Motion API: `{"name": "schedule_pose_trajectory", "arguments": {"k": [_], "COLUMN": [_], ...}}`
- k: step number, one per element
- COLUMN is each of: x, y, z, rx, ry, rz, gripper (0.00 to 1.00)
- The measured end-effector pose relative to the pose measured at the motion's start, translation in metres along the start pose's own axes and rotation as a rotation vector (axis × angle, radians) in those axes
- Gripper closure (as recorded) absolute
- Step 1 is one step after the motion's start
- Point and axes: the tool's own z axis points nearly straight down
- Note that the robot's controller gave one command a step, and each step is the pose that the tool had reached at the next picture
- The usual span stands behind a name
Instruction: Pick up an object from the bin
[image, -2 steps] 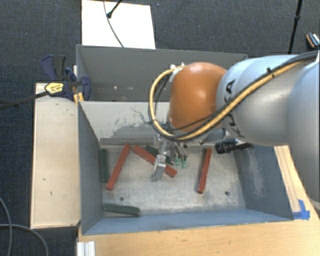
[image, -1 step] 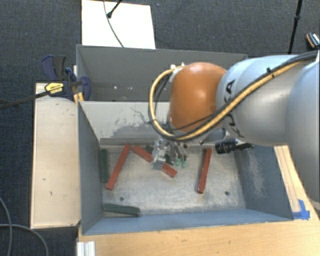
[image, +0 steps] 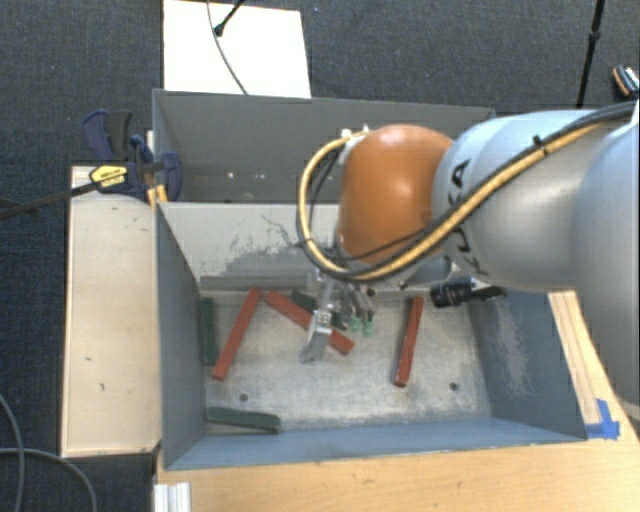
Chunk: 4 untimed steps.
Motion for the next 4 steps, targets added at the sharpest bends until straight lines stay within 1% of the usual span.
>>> {"name": "schedule_pose_trajectory", "arguments": {"k": [1, 2, 3, 4], "x": [-0.004, -0.003, 0.010, -0.004], "y": [-0.027, -0.115, -0.100, 0.003], "z": [0.120, 0.031, 0.120, 0.038], "rx": [0.001, 0.005, 0.000, -0.006], "ry": [0.004, -0.007, 0.002, -0.009], "rz": [-0.557, -0.625, -0.487, -0.385], "gripper": [0.00, 0.00, 0.00, 0.00]}}
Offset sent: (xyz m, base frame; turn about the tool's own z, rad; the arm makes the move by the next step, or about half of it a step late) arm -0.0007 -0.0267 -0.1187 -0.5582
